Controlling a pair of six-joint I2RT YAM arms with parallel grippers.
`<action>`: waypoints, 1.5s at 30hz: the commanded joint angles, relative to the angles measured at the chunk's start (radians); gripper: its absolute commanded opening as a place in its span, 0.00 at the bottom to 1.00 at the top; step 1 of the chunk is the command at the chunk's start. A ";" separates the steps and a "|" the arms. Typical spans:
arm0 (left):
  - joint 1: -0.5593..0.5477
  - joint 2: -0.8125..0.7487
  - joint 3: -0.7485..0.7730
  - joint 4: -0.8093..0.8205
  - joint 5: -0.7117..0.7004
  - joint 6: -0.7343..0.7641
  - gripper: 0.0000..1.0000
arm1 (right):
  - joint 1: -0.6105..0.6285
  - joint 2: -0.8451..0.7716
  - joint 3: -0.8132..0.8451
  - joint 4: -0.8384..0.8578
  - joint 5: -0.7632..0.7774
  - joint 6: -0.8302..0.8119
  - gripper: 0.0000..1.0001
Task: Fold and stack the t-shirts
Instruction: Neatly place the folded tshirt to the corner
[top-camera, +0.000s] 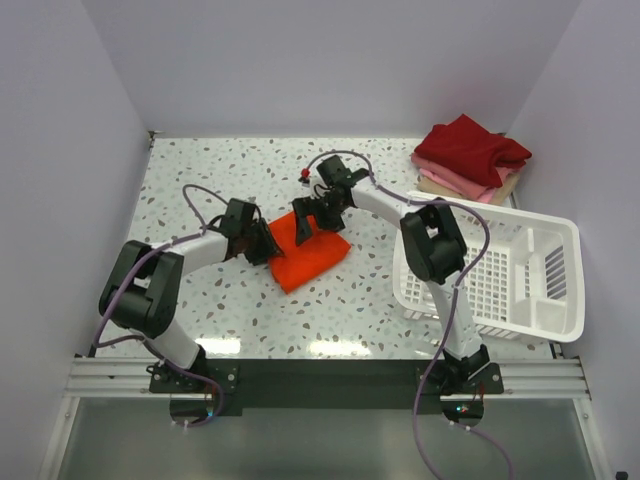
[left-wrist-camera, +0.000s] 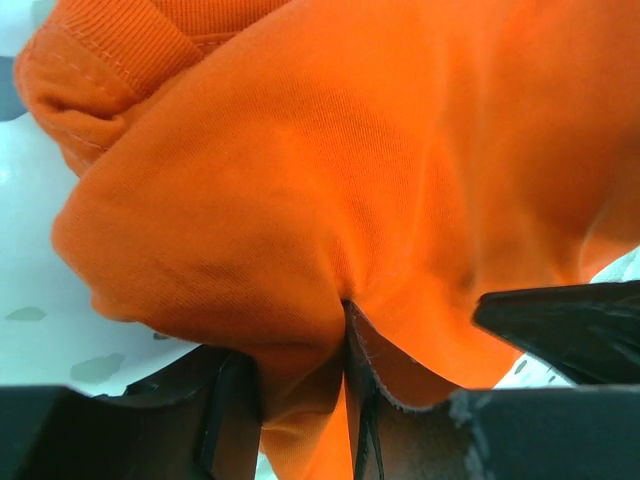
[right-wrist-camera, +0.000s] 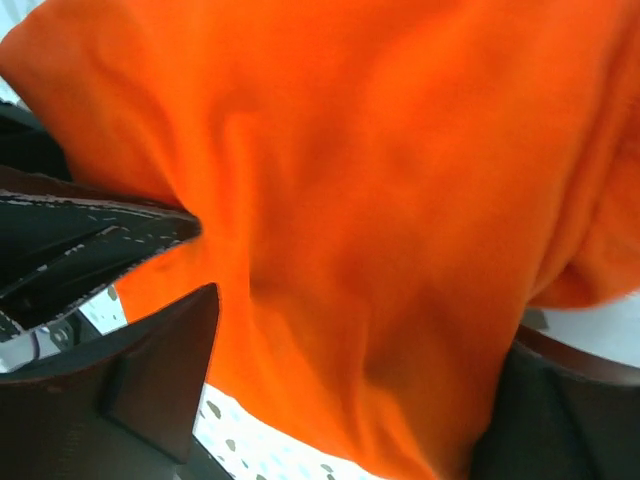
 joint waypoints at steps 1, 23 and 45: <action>-0.019 0.058 -0.002 -0.017 -0.026 0.035 0.38 | 0.025 0.008 -0.042 0.001 0.015 0.015 0.84; -0.019 -0.168 0.230 -0.301 -0.126 0.091 0.81 | -0.024 -0.012 0.185 -0.092 0.276 -0.011 0.00; 0.081 0.013 0.500 -0.462 0.021 0.252 0.81 | -0.295 -0.022 0.592 0.000 0.527 0.190 0.00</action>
